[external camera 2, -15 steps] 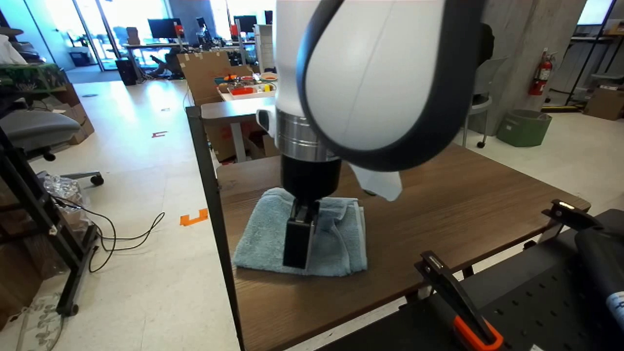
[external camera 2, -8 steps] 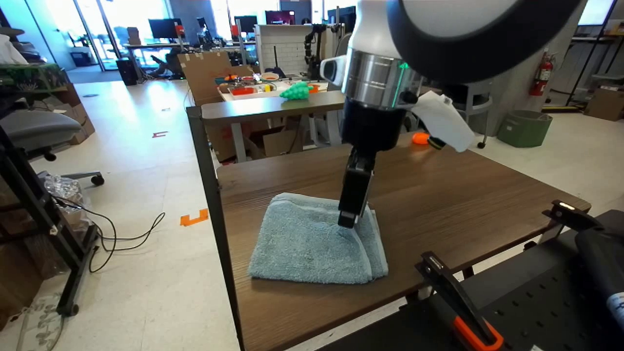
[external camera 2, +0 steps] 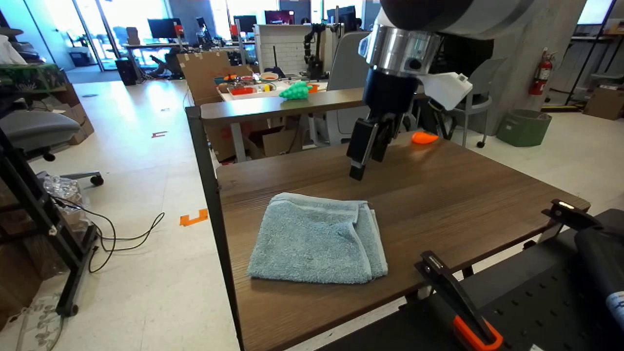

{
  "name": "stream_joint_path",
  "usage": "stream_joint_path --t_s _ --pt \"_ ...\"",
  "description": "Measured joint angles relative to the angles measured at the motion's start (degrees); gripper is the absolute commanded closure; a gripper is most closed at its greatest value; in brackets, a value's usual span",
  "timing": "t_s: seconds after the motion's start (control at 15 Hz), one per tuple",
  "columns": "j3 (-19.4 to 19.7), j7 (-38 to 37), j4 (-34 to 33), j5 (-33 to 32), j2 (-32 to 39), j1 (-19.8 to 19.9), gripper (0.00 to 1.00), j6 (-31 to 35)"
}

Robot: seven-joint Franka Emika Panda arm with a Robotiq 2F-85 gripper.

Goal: Use the blue towel to wipe the tabletop

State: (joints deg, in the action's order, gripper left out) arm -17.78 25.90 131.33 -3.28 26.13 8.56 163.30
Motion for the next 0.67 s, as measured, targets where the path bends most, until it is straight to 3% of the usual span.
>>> stream_joint_path --t_s 0.33,0.67 --pt "-4.35 1.92 0.45 7.66 -3.49 4.10 0.00 2.08" --pt "-14.71 8.80 3.20 20.60 -9.75 13.54 0.00 4.13"
